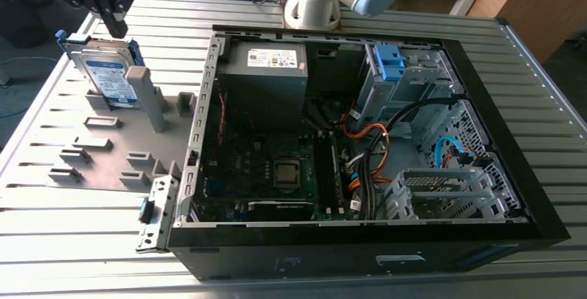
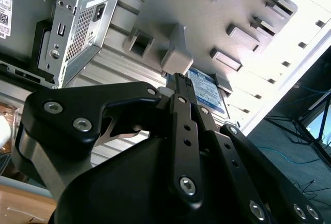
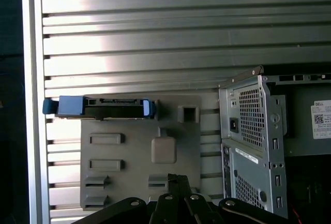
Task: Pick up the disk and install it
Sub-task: 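Reach for the disk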
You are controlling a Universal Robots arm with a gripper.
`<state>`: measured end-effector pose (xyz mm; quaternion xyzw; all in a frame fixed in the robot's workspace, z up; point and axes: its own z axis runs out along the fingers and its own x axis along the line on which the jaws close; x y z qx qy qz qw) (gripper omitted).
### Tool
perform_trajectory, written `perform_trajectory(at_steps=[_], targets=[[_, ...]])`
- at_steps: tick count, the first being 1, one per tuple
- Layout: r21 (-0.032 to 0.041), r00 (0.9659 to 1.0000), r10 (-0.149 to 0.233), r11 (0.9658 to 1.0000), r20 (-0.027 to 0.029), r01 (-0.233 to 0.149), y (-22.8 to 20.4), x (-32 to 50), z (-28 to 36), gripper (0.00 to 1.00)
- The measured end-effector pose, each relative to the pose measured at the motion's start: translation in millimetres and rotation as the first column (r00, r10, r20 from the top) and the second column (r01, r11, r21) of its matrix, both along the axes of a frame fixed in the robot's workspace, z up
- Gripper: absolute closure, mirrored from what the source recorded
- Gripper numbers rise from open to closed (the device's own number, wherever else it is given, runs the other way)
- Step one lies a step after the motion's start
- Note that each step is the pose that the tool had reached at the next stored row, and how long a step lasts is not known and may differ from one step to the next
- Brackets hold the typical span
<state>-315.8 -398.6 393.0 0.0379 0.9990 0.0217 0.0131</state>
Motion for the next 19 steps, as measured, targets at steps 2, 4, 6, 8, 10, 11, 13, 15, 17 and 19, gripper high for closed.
perform_trajectory(at_steps=[2, 4, 6, 8, 10, 11, 13, 15, 17, 19], targets=[[0.0001, 1.0000, 0.000, 1.0000, 0.0001, 0.000, 0.0, -0.4, 0.0, 0.89], [0.0000, 1.0000, 0.000, 1.0000, 0.0000, 0.000, 0.0, -0.9, 0.0, 0.89], [0.0001, 1.0000, 0.000, 1.0000, 0.0001, 0.000, 0.0, -1.3, -0.1, 0.89], [0.0000, 1.0000, 0.000, 1.0000, 0.0000, 0.000, 0.0, -1.7, 0.0, 0.89], [0.0000, 1.0000, 0.000, 1.0000, 0.0001, 0.000, 0.0, -2.2, -0.1, 0.89], [0.0001, 1.0000, 0.000, 1.0000, 0.0001, 0.000, 0.0, -2.4, -0.1, 0.89], [0.0000, 1.0000, 0.000, 1.0000, 0.0000, 0.000, 0.0, -2.8, -0.1, 0.89], [0.0000, 1.0000, 0.000, 1.0000, 0.0000, 0.000, 0.0, -3.1, -0.1, 0.89], [0.0001, 1.0000, 0.000, 1.0000, 0.0001, 0.000, 0.0, -3.5, -0.1, 0.89], [0.0000, 1.0000, 0.000, 1.0000, 0.0000, 0.000, 0.0, -3.9, -0.1, 0.89]])
